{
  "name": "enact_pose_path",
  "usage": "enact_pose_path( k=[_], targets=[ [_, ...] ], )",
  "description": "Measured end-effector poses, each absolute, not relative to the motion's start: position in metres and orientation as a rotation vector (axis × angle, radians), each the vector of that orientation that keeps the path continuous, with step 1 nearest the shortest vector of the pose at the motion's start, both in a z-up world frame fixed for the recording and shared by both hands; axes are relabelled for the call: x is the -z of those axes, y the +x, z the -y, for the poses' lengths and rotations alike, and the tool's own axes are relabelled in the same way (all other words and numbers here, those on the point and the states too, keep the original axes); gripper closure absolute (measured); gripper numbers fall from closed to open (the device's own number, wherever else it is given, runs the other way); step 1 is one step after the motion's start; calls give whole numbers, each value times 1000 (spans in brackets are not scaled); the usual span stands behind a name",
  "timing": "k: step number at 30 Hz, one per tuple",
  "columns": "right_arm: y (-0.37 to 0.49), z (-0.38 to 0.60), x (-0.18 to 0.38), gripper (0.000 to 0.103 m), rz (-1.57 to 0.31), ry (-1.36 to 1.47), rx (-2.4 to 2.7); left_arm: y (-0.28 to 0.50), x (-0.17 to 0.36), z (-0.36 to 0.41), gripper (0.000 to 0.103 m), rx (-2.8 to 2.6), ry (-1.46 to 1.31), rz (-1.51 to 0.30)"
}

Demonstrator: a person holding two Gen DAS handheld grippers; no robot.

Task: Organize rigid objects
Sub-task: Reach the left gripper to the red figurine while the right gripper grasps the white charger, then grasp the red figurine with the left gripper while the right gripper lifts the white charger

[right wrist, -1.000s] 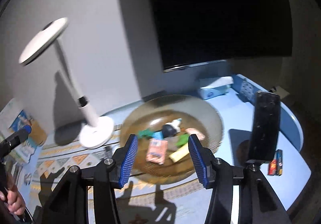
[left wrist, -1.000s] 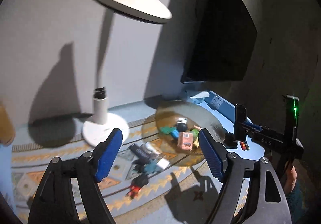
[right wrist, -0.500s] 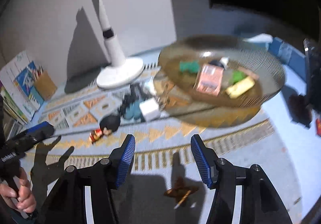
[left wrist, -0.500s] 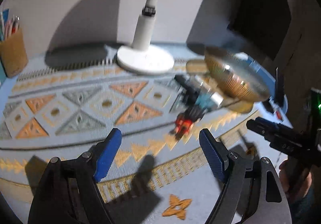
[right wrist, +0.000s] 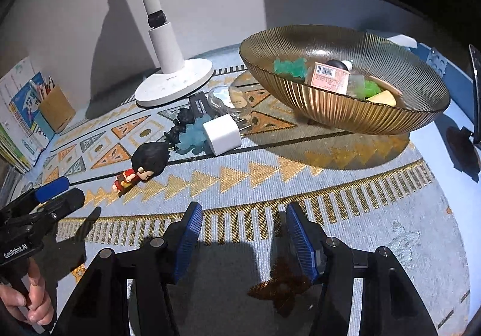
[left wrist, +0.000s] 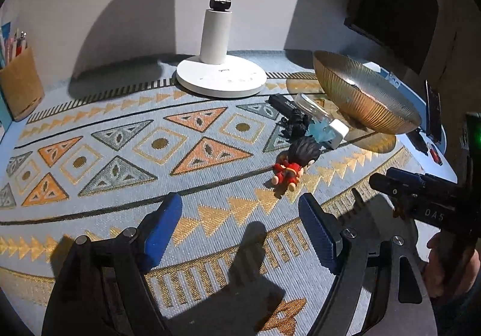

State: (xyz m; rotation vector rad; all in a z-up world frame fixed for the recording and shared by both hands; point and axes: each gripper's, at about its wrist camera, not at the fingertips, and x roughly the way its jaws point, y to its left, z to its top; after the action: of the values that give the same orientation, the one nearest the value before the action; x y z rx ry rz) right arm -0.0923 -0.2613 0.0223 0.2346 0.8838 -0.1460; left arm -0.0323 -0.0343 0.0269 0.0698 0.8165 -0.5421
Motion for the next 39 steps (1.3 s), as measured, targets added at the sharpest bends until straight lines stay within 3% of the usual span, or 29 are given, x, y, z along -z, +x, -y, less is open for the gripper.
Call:
enact_pose_path(
  k=[6, 12, 13, 19, 24, 36, 39],
  targets=[
    [-66, 270, -28, 46, -1013, 345, 92, -17, -25, 62, 25, 647, 111, -926],
    [-30, 266, -39, 47, -958, 281, 103, 3, -23, 99, 25, 699, 172, -944],
    [-26, 267, -38, 51, -953, 288, 99, 5, -21, 103, 26, 703, 181, -949],
    [-11, 268, -33, 56, -901, 292, 113, 5, -12, 117, 41, 729, 193, -950],
    [-11, 269, -32, 56, -879, 297, 87, 4, -13, 115, 70, 749, 175, -936],
    [-7, 266, -21, 56, -922, 236, 121, 8, -13, 107, 70, 759, 128, -944],
    [0, 258, -19, 57, -918, 196, 135, 5, -12, 110, 60, 776, 137, -942]
  ],
)
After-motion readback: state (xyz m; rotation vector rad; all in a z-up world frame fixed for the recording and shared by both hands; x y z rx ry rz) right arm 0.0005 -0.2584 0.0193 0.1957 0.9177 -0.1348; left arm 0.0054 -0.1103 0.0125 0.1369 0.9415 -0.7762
